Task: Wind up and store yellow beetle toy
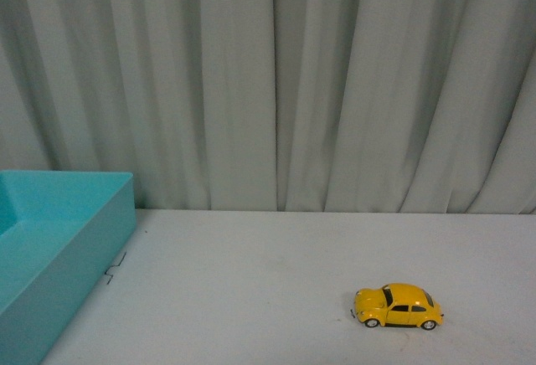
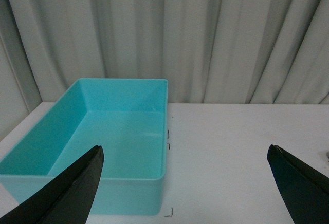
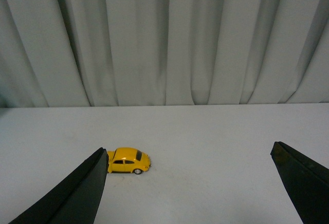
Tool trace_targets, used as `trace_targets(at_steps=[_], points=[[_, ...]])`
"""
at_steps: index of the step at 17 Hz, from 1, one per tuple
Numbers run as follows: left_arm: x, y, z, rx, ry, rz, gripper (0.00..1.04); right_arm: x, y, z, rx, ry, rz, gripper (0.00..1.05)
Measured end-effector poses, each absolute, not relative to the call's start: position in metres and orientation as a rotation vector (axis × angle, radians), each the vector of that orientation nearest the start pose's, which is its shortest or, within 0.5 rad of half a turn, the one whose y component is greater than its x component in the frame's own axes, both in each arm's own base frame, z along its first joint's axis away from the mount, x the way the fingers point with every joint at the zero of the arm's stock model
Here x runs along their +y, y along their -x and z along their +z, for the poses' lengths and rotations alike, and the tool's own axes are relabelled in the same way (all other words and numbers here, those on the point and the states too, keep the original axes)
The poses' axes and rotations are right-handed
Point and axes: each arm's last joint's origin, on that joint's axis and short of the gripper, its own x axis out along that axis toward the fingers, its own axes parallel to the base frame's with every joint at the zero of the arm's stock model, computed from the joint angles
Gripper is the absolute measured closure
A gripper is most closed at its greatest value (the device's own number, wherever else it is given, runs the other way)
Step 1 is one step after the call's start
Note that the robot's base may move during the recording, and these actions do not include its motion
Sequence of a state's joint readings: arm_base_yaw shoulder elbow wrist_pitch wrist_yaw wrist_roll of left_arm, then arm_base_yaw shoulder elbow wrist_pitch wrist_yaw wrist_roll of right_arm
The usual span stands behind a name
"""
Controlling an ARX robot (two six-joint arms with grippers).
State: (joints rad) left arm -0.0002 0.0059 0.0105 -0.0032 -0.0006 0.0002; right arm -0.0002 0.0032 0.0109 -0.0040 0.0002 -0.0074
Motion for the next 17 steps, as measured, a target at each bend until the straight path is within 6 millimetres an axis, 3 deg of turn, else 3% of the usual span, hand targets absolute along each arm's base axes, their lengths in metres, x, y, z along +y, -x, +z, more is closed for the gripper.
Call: trace_targets(at_steps=[16,17], points=[[0.0,-0.0974,0.1663,-0.001,0.0,0.0,0.07,0.0,-0.0973,0.1664,-0.002,0.007,0.0,0.07],[0.0,-0.0974,0.1663,-0.001,0.0,0.001,0.07,-0.002,-0.0984,0.1626,0.114,-0.054,0.091,0.07]])
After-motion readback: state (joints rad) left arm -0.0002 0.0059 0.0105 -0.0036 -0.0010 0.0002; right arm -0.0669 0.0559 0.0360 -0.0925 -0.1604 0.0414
